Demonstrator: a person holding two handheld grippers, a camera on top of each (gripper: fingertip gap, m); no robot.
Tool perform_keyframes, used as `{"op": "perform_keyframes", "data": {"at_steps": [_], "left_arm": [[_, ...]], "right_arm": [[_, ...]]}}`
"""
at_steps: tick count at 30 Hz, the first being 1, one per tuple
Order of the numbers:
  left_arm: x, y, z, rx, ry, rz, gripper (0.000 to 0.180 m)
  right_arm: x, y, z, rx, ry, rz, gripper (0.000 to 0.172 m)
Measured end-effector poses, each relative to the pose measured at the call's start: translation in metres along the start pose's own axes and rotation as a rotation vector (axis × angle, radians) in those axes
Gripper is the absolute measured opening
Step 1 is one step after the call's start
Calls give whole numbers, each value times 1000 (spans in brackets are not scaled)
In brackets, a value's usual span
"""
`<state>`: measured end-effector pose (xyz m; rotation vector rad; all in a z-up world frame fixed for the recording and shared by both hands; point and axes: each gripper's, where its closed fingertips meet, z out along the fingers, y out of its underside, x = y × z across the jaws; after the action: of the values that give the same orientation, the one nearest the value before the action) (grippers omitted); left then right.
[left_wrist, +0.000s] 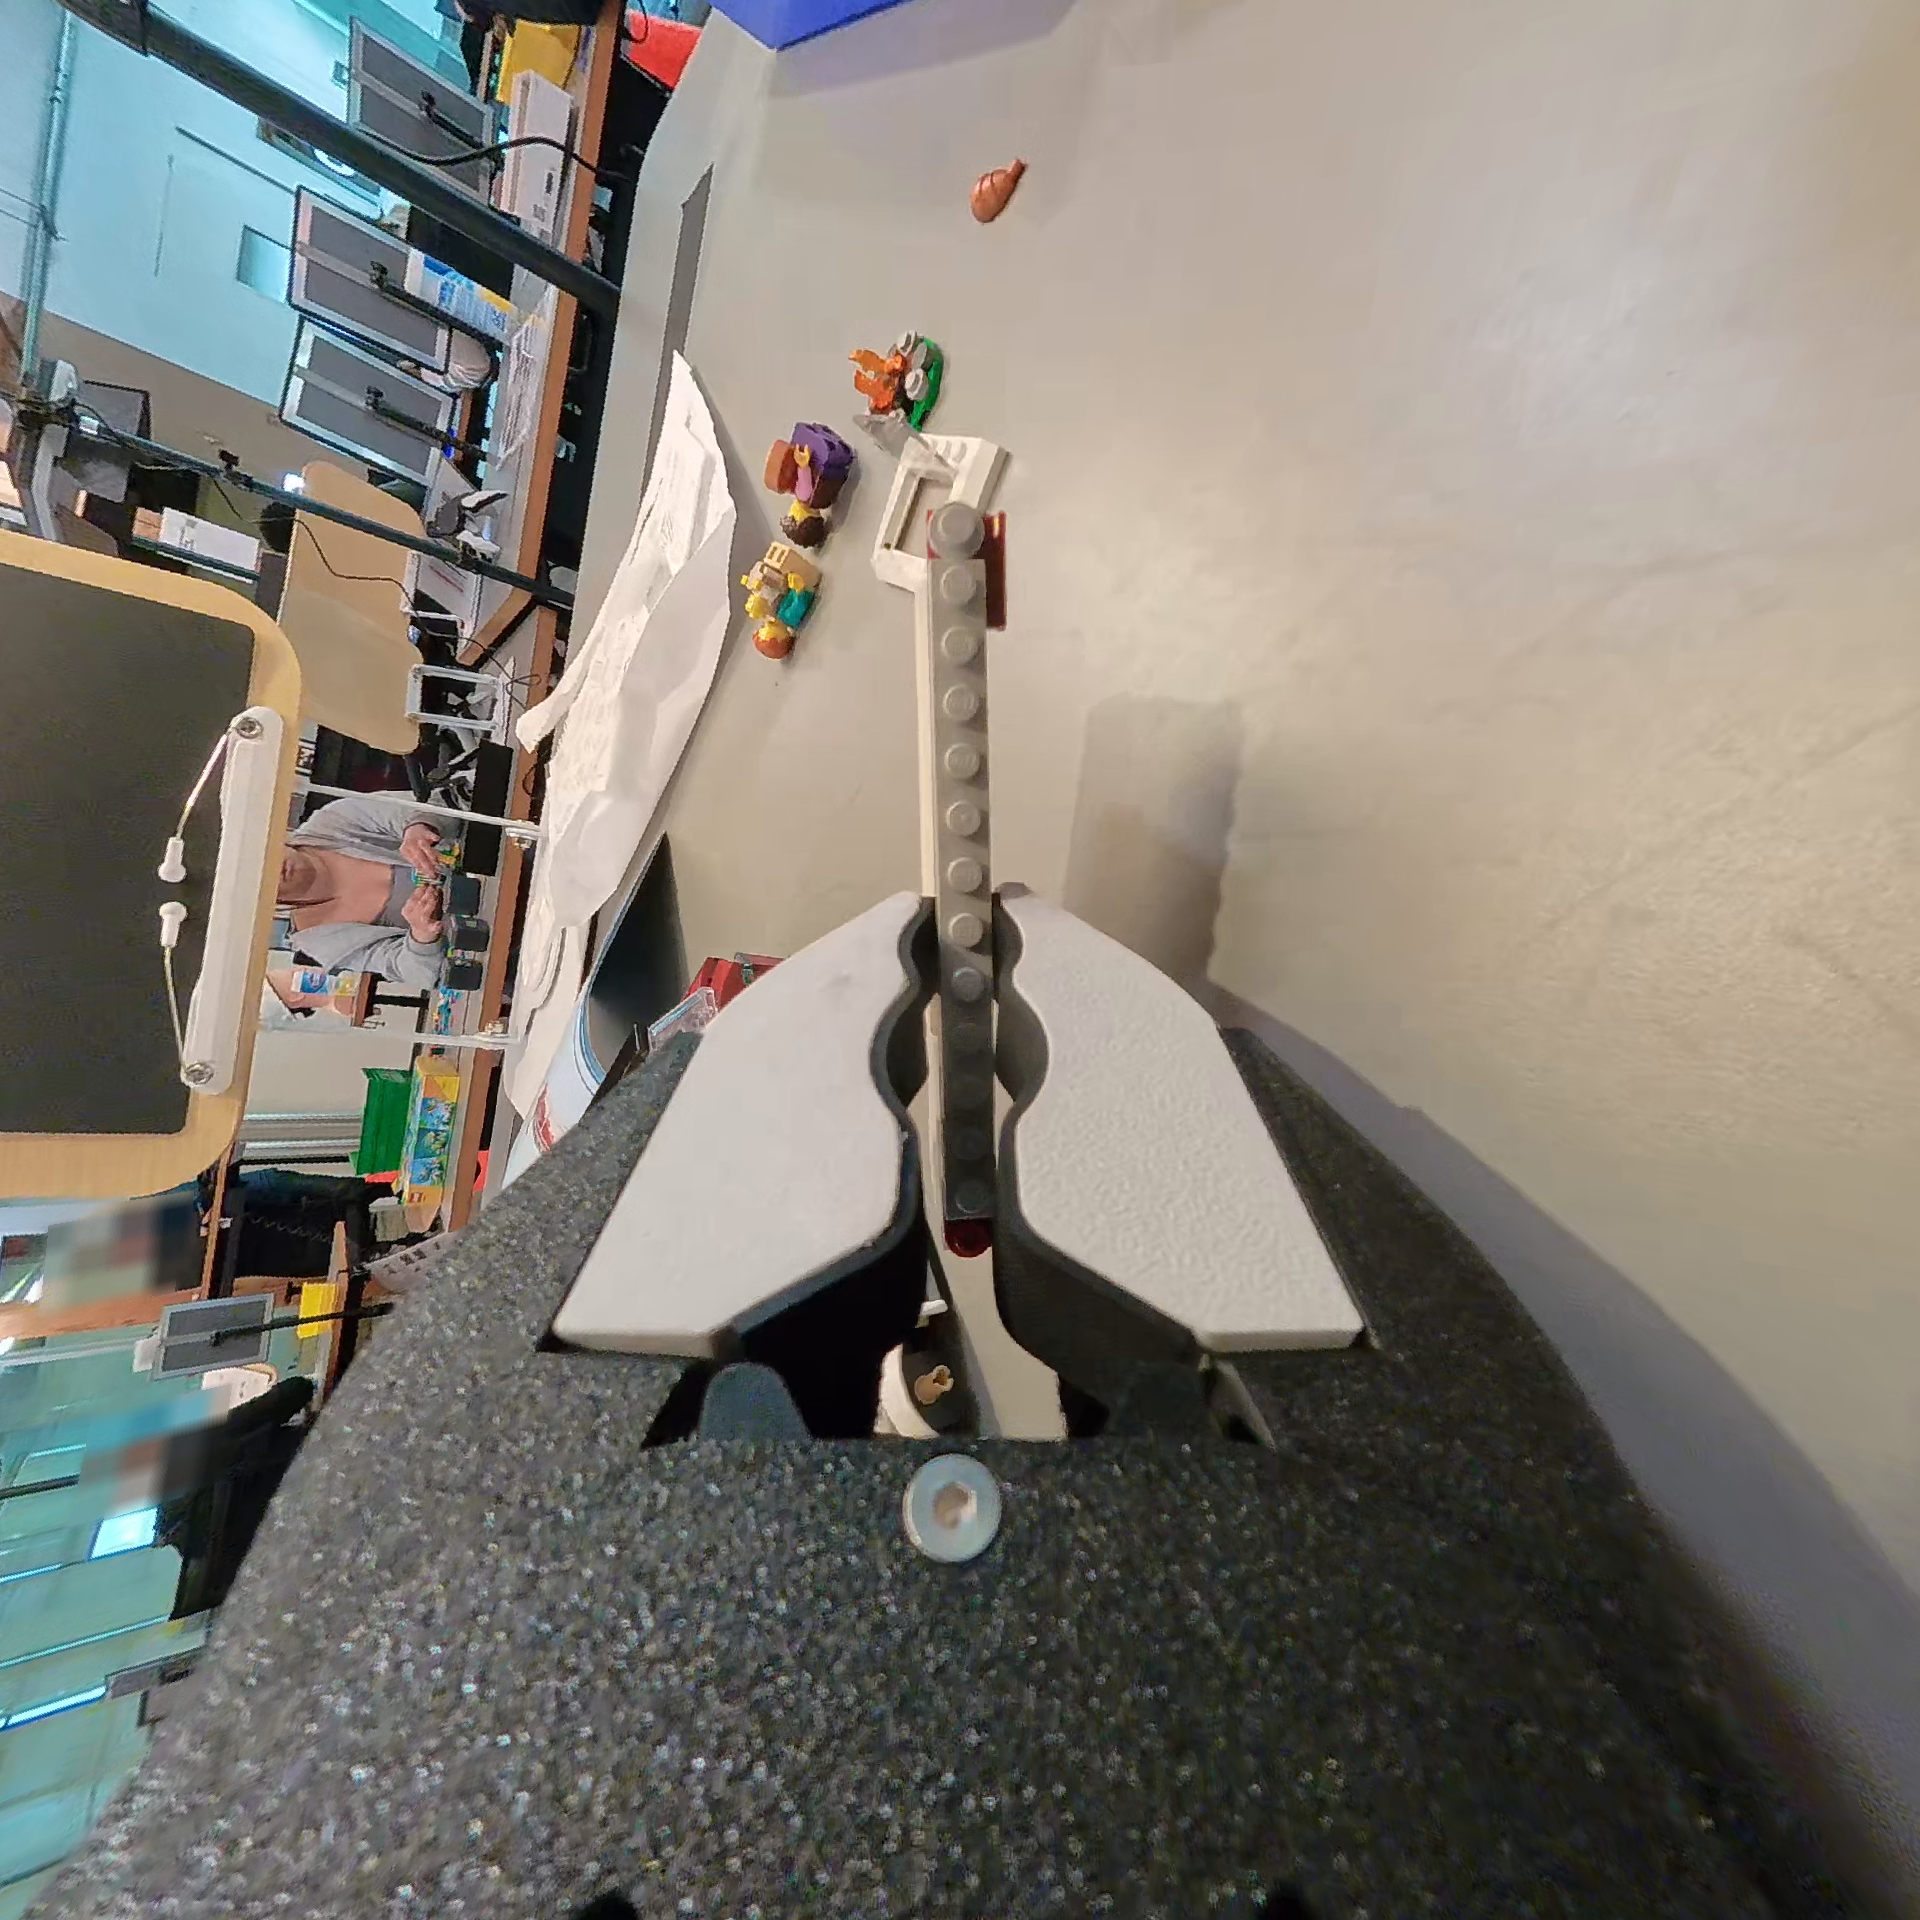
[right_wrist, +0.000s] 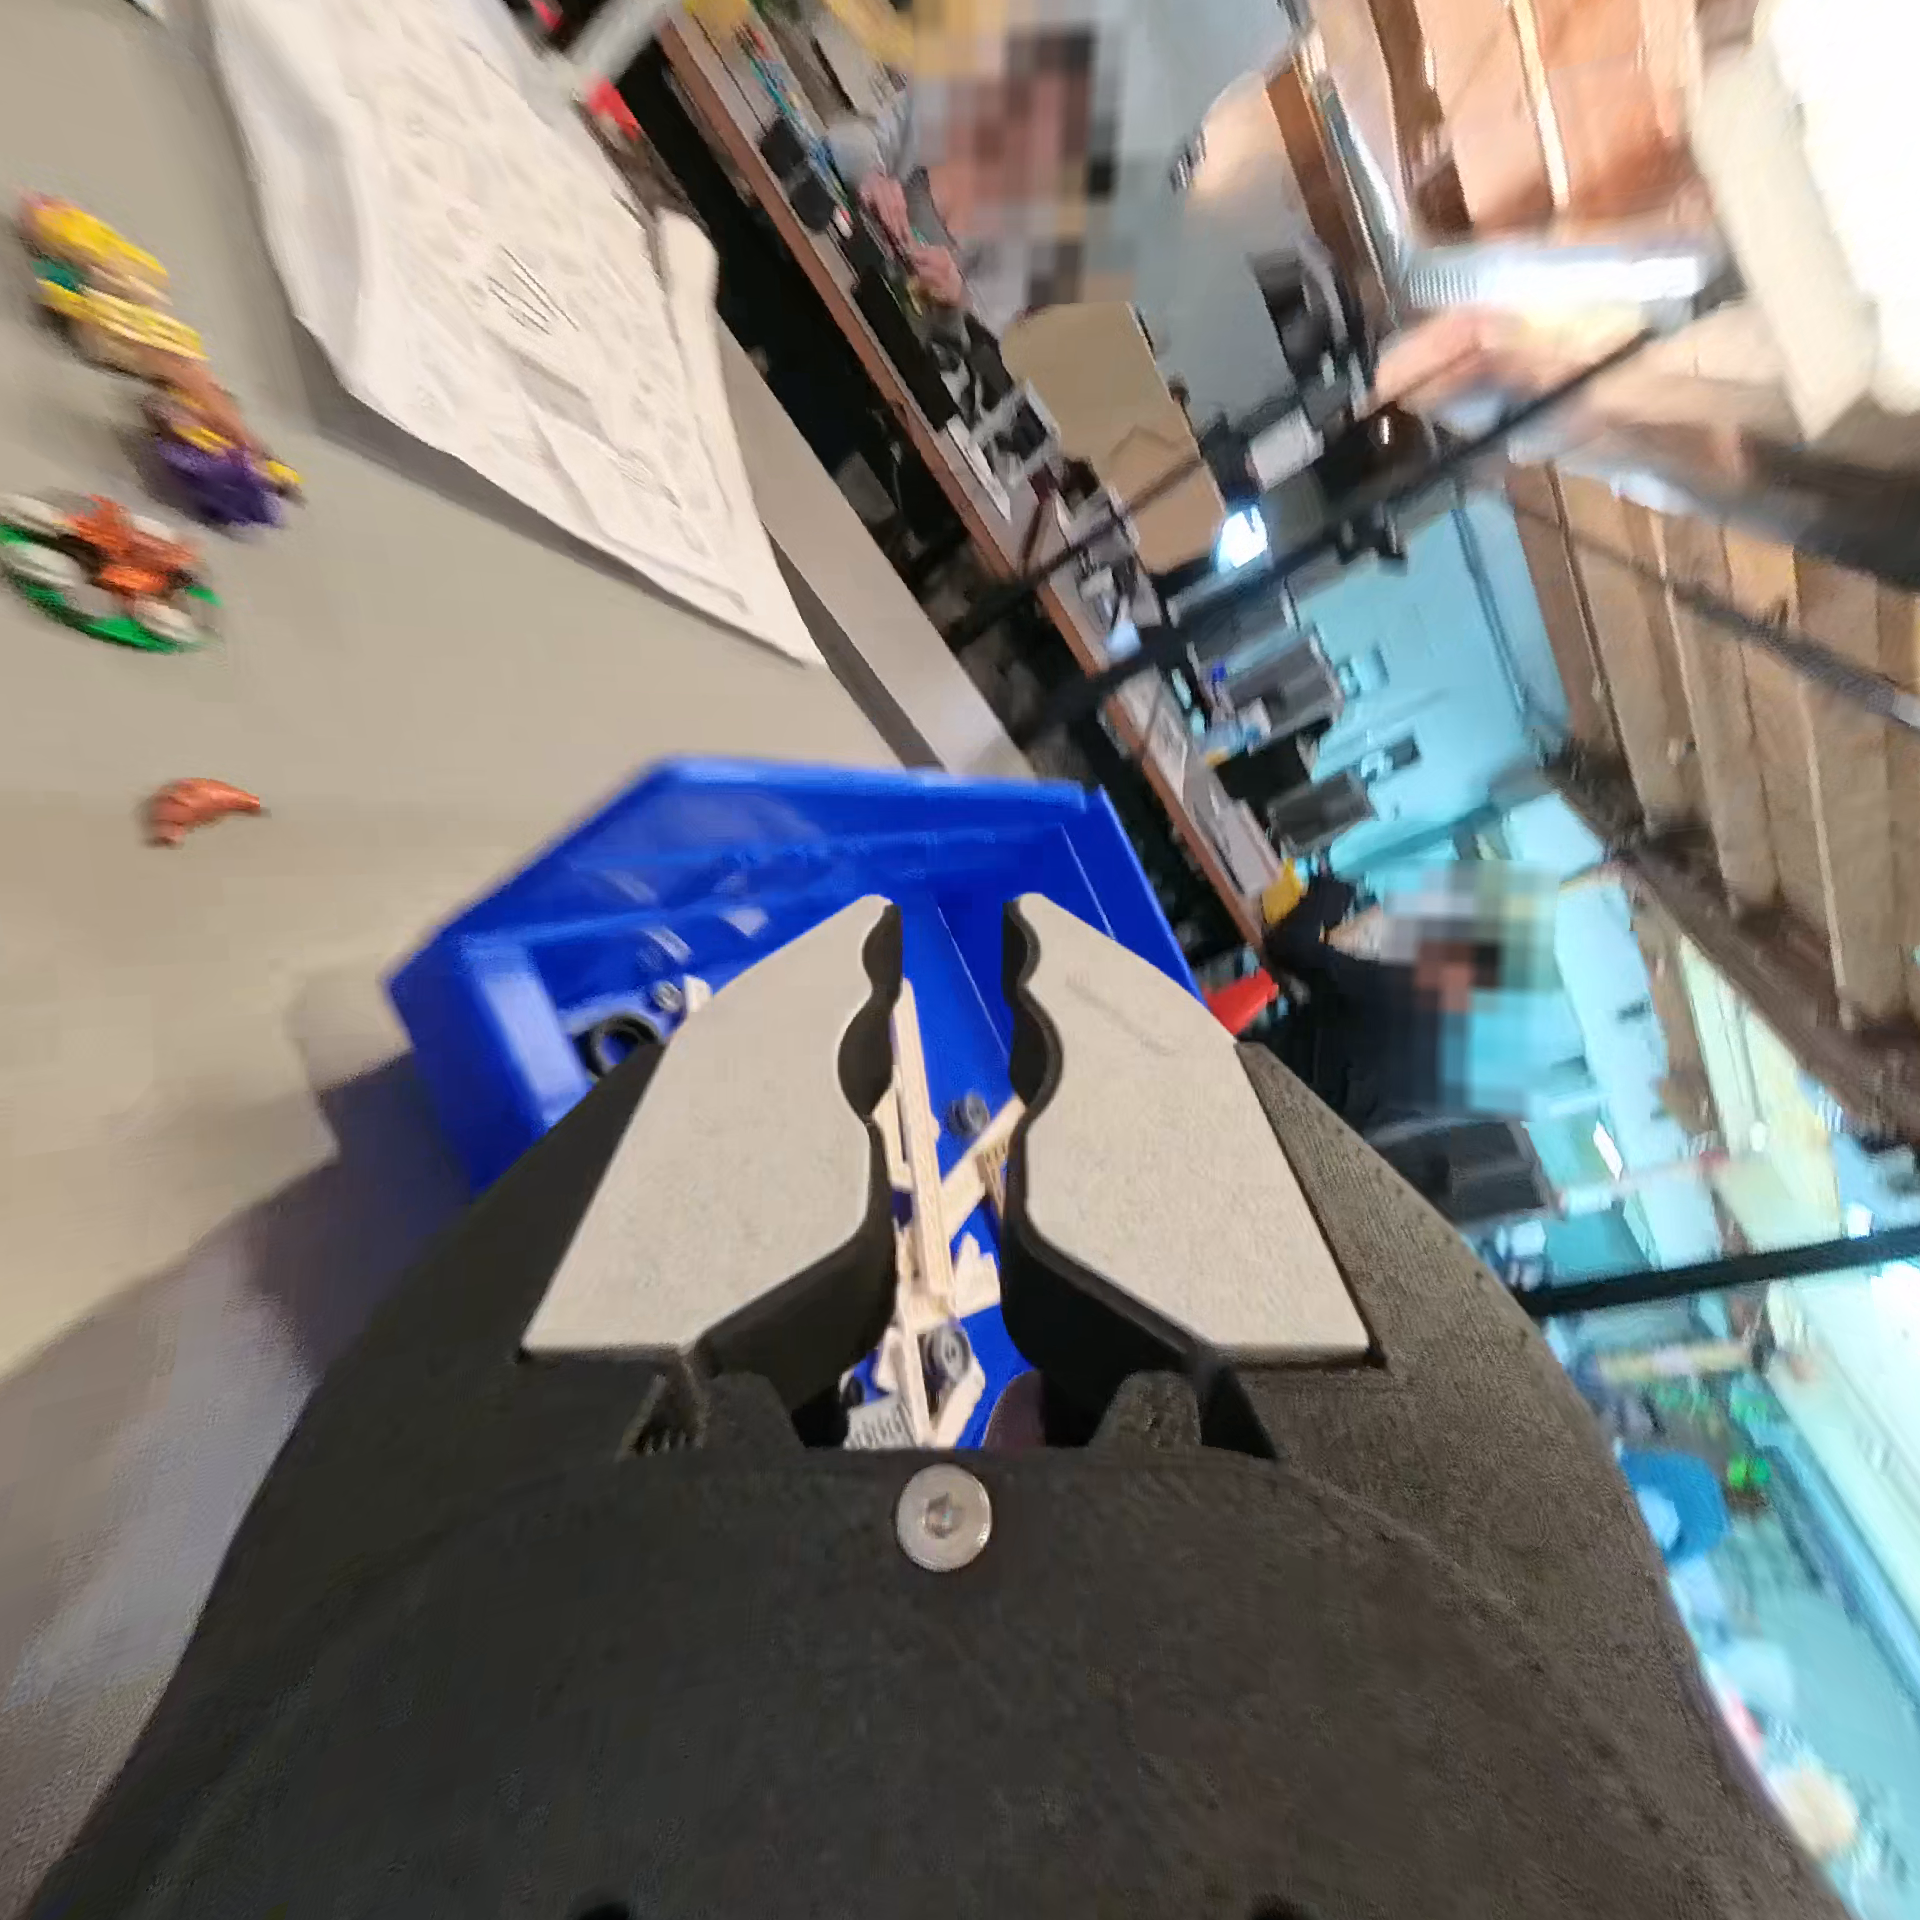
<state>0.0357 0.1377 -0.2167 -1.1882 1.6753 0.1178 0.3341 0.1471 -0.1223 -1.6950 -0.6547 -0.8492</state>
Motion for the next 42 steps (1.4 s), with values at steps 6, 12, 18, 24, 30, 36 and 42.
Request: {"op": "perform_keyframes", "data": {"at_steps": [6,12,18,24,30,36,42], "left_arm": [[-5,1,-1,-18,-54,44,8],[-9,0,-5,-34,-101,87,8],[-9,1,-6,-47,-107,112,8],[-3,1,-4,-51,-78,121,8],[5,-10,-5,35,-10,55,10],[-18,-15,-14,183,43,-228,33],[-27,-19,-25,295,73,-276,49]], "right_arm": [[-114,-104,-47,376,-286,-267,16],[-209,-150,-78,532,-452,-367,21],[-211,-160,-79,545,-407,-340,20],[-217,-165,-78,547,-390,-380,21],[-229,-166,-71,517,-388,-429,11],[-210,-159,-65,520,-464,-256,8],[-196,-154,-69,600,-554,-159,8]]}}
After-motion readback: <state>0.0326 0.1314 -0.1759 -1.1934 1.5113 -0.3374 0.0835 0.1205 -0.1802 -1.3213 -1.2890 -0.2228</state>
